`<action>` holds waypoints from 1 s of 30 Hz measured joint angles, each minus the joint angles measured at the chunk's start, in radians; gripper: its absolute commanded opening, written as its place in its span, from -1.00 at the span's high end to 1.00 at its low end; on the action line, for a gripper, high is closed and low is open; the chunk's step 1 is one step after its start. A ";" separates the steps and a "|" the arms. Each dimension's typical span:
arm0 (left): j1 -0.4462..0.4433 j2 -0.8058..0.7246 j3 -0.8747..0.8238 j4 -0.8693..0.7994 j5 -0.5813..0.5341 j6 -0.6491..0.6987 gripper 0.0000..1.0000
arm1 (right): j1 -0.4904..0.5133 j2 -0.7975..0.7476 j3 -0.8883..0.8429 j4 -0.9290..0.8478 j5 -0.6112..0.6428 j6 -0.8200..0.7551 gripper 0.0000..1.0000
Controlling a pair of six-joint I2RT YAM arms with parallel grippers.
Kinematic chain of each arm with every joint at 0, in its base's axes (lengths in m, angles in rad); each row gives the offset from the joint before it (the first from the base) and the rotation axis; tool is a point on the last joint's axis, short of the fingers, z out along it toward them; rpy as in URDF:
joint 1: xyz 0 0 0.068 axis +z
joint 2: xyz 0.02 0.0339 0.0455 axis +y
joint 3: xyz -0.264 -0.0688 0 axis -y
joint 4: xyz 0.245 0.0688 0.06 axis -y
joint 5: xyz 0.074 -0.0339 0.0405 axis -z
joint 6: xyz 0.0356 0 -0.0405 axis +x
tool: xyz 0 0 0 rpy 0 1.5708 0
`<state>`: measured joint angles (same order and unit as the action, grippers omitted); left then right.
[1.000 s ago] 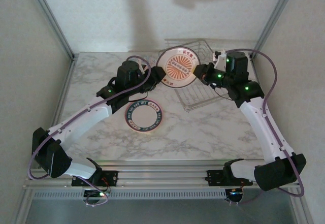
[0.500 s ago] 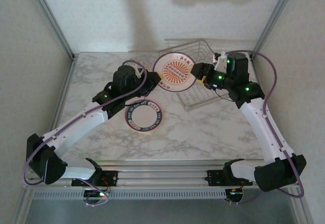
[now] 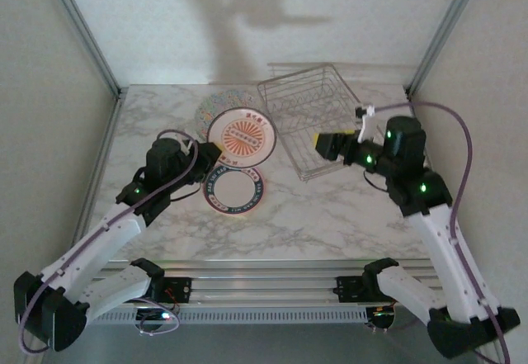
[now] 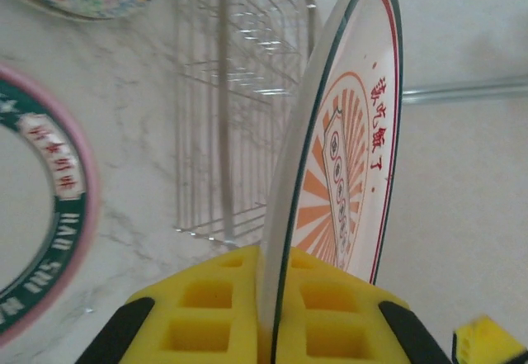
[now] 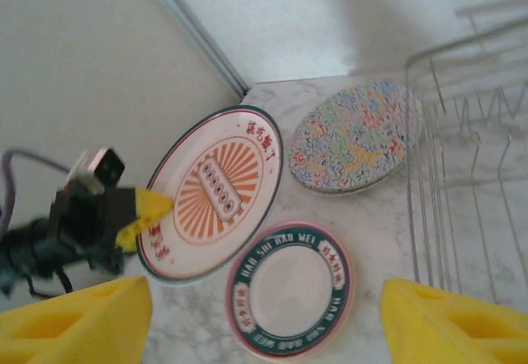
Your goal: Unload the plates from the dish rack
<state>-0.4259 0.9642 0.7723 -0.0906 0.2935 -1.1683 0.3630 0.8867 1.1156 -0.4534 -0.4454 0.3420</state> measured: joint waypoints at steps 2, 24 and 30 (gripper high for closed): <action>0.025 -0.044 -0.062 -0.003 0.002 -0.009 1.00 | 0.024 -0.084 -0.099 0.035 0.000 -0.079 -0.59; 0.056 -0.121 -0.415 0.045 0.010 -0.020 1.00 | 0.094 -0.243 -0.401 0.124 -0.049 -0.373 -0.78; 0.057 -0.043 -0.414 0.055 0.010 0.025 1.00 | 0.101 -0.221 -0.401 0.128 -0.049 -0.372 -0.78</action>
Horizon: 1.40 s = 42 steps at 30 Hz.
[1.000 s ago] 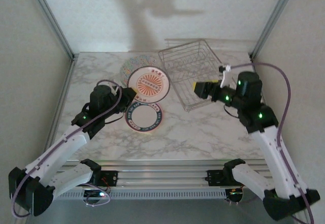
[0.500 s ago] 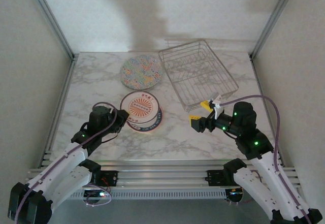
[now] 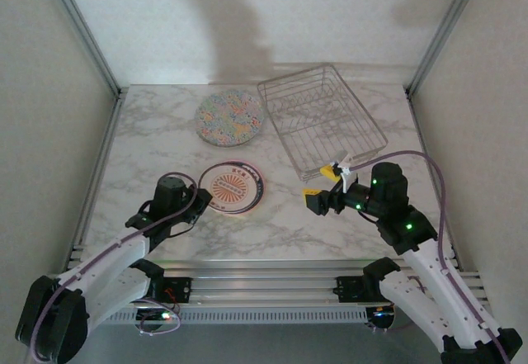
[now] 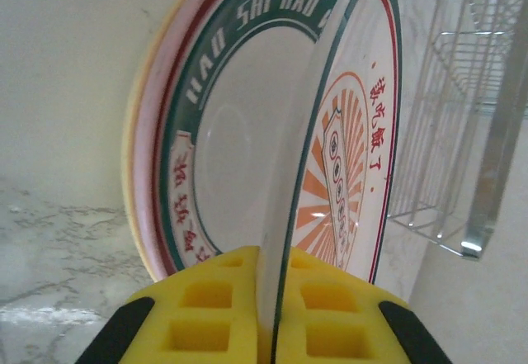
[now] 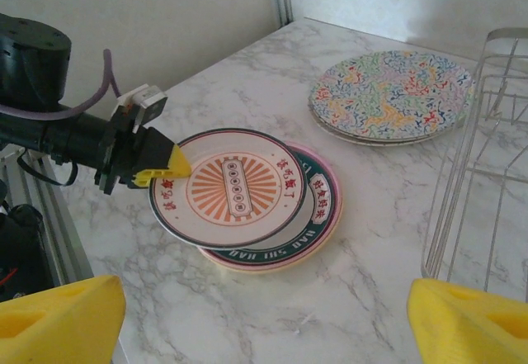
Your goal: Unload the plates from the dish rack
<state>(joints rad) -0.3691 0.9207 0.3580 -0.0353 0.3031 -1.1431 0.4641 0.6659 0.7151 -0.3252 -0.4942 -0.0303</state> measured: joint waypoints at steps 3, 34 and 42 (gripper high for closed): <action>0.000 0.042 0.014 -0.011 -0.003 0.026 1.00 | 0.005 0.004 0.000 0.000 0.001 0.000 -0.78; -0.016 0.231 0.153 -0.066 -0.046 0.131 0.31 | 0.016 0.052 0.000 0.045 0.000 0.008 -0.80; -0.024 0.233 0.204 -0.143 -0.076 0.151 -0.03 | 0.017 0.067 0.006 0.045 0.003 0.008 -0.81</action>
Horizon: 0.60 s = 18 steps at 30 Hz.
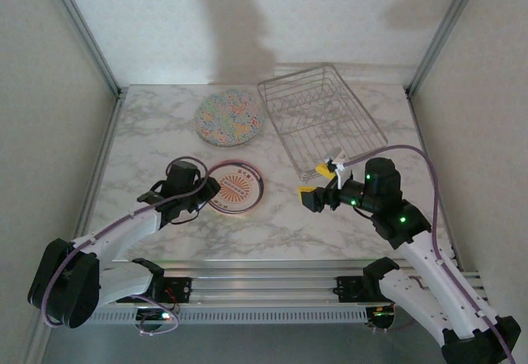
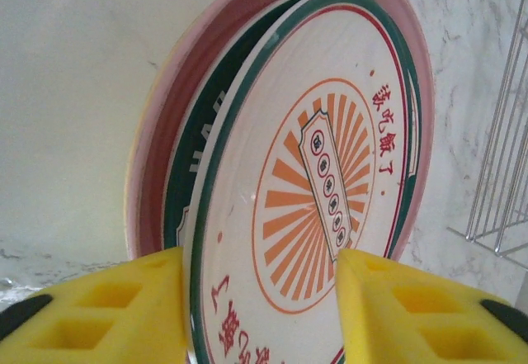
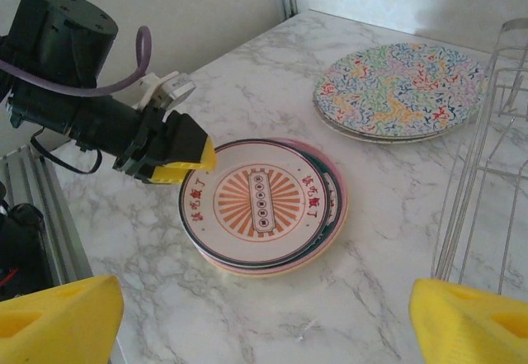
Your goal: Unload the plates from the dish rack
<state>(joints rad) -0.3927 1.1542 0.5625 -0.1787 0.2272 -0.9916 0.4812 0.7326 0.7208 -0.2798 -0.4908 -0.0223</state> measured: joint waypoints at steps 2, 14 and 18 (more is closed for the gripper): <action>-0.001 0.001 0.011 -0.019 -0.008 0.002 -0.03 | 0.001 0.005 0.002 0.000 0.000 0.000 -0.81; -0.005 0.007 0.088 -0.145 -0.065 0.022 -0.33 | 0.002 0.025 0.018 0.000 0.045 0.004 -0.82; -0.005 -0.002 0.121 -0.206 -0.103 0.030 -0.81 | 0.002 0.024 0.040 -0.001 0.121 0.013 -0.94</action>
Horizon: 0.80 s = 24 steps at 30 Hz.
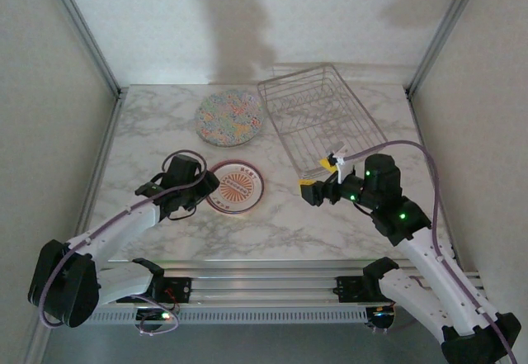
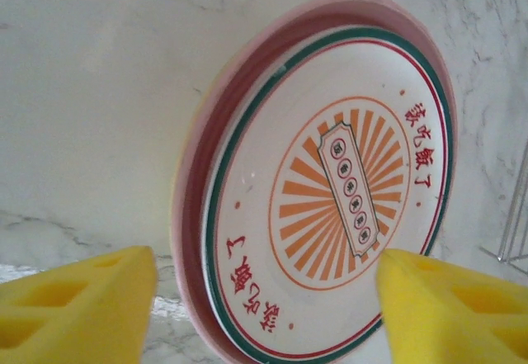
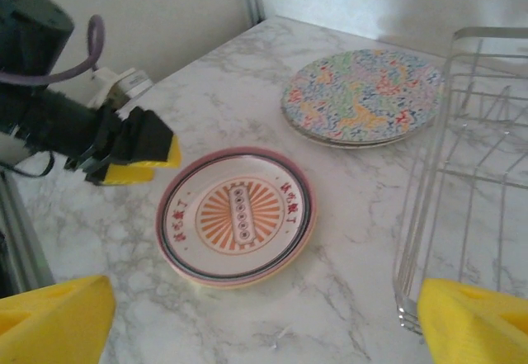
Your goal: Unload the plates from the dish rack
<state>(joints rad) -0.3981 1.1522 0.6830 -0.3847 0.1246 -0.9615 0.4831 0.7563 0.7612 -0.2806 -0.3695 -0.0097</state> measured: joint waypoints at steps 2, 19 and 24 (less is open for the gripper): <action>0.000 -0.018 0.029 -0.041 -0.031 0.004 -0.99 | 0.000 -0.008 0.012 -0.003 0.078 0.002 -0.98; 0.097 -0.058 0.270 -0.128 -0.414 0.145 -0.99 | -0.253 0.053 -0.142 -0.183 0.738 0.275 -0.98; 0.098 -0.057 0.164 -0.018 -0.609 0.211 -0.99 | -0.254 0.130 -0.313 0.074 0.818 0.202 -0.99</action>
<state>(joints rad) -0.2996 1.0950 0.8467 -0.4026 -0.4843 -0.7506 0.2287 0.8867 0.4480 -0.2066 0.4488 0.1921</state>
